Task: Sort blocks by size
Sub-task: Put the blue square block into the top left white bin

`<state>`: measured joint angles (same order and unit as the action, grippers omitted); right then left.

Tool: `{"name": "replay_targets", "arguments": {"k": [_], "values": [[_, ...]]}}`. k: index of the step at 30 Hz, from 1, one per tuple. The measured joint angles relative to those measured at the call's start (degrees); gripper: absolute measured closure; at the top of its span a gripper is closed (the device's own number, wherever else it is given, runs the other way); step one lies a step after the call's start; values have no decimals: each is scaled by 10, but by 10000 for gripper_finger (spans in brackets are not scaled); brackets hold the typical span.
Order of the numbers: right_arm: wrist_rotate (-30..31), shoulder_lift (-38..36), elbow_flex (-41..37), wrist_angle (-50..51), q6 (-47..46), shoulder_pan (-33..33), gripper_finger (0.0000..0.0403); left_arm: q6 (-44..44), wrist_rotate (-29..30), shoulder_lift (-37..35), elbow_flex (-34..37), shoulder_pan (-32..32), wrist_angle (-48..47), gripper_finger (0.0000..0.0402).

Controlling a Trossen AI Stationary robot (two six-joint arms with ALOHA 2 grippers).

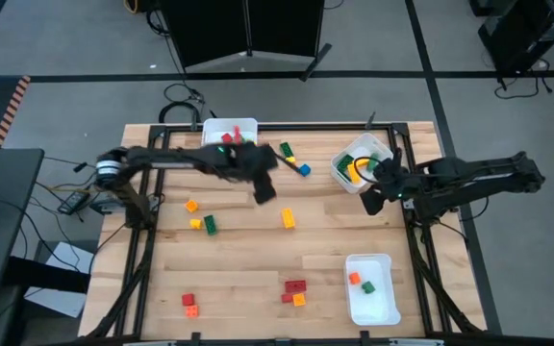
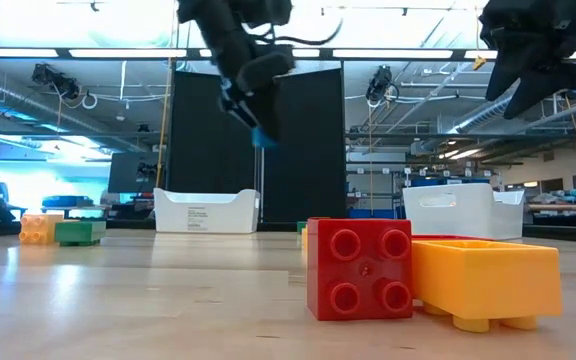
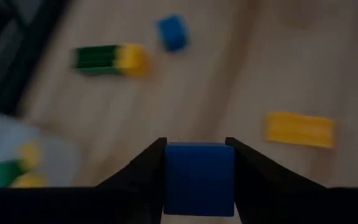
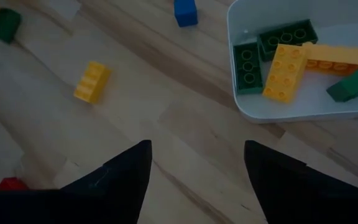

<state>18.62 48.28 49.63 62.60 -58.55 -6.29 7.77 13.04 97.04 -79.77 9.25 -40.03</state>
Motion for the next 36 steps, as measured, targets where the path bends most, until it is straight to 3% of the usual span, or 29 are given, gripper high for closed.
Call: {"name": "replay_targets", "arguments": {"k": [7, 15, 18, 23, 36], "values": [[0, 29, 0, -6, -16, 0, 136, 14, -17, -77, 63, 121, 0, 250], [18, 36, 0, -8, -63, 1, 137, -6, -69, -45, 70, 241, 3, 250], [31, 36, 0, -8, -86, 1, 136, -46, -117, -20, 70, 279, 20, 250], [56, 36, 0, -8, -123, 1, 134, -117, -176, 31, 65, 302, 53, 250], [69, 36, 0, -16, -190, 14, 136, -318, -161, 157, -34, 318, 48, 250]]}}
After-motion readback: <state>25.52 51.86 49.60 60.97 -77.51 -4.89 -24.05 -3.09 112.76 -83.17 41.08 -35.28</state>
